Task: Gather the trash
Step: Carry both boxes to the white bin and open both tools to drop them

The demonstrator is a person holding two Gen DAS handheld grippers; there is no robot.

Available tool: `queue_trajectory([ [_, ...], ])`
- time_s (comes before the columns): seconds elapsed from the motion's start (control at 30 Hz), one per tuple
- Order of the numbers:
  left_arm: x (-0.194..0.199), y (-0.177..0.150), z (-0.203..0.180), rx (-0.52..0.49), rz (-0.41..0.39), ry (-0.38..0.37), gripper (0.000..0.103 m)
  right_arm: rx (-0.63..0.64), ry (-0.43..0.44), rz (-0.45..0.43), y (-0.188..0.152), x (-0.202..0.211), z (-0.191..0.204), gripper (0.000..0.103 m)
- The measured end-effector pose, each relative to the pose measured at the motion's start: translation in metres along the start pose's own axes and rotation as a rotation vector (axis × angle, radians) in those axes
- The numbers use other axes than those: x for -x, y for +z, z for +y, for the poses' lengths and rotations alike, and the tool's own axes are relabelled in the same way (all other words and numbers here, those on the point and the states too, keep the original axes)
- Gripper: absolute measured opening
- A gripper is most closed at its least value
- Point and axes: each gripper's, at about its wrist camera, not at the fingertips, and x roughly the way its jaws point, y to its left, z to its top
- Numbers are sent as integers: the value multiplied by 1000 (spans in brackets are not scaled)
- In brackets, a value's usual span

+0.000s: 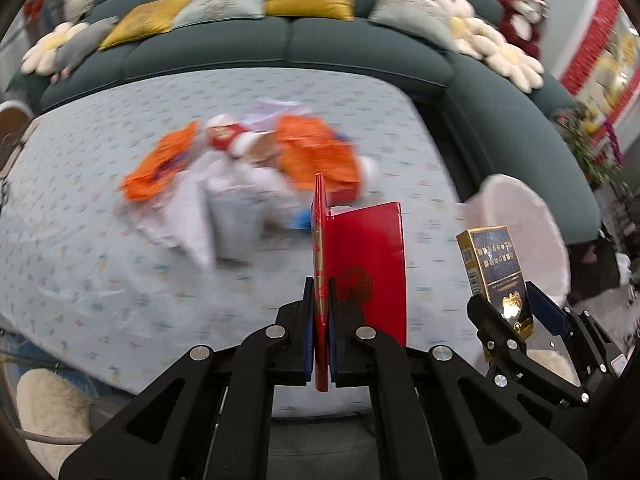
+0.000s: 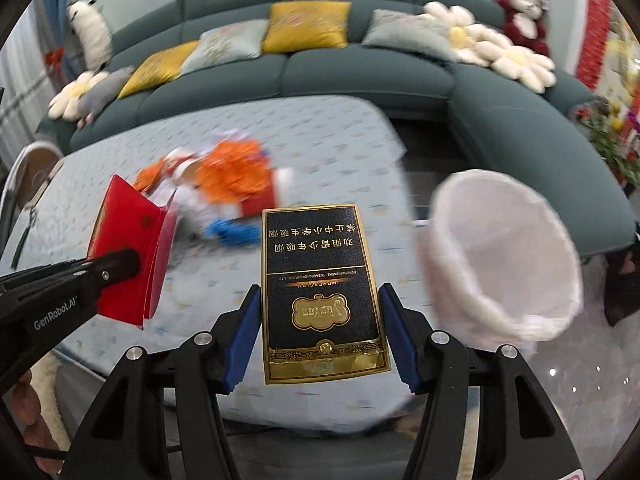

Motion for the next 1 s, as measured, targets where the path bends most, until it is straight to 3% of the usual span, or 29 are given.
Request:
queue_trajectory([
  [0.43, -12, 29, -157, -238, -11, -160, 5, -222, -141, -84, 3, 24, -152, 57],
  [0.6, -33, 35, -206, -313, 10, -186, 5, -270, -170, -94, 5, 19, -187, 57],
  [0.8, -62, 42, -242, -346, 47, -204, 5, -301, -185, -83, 9, 1, -213, 56],
  [1.0, -84, 52, -254, -324, 67, -218, 8, -322, -177, -80, 19, -16, -231, 56],
])
